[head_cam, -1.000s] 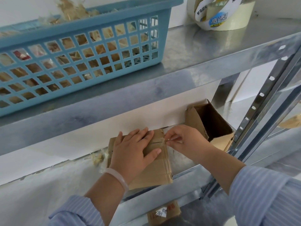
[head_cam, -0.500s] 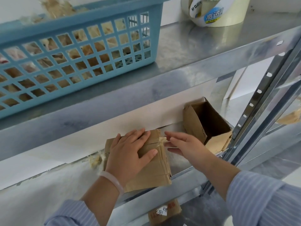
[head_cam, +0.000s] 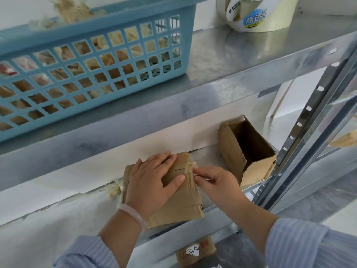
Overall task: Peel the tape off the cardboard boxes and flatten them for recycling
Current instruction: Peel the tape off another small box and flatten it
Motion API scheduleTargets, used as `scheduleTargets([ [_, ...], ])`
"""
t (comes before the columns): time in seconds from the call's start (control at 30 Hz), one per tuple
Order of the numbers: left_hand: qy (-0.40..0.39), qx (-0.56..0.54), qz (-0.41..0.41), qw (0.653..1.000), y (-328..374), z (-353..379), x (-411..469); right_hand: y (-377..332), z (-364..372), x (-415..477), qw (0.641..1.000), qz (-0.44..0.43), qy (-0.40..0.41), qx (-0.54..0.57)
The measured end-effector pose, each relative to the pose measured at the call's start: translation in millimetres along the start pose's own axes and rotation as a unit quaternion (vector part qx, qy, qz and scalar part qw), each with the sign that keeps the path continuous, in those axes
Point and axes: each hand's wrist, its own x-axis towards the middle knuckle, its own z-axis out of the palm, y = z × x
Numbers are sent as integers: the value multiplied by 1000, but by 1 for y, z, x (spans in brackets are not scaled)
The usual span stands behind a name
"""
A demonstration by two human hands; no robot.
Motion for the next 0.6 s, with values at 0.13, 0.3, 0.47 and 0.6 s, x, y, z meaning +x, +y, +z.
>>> scheduleTargets([
  [0.13, 53, -74, 7, 996, -10, -4, -6, -15, 4, -9, 998, -59, 21, 2],
  [0.3, 116, -353, -39, 928, -7, 1, -22, -35, -6, -4, 955, -249, -54, -149],
  [0.47, 133, -403, -90, 901, -15, 4, -43, -34, -14, 9, 892, -253, -168, -335],
  [0.6, 184, -321, -74, 926, -20, -11, -55, -40, -12, 19, 895, -231, -182, -335],
])
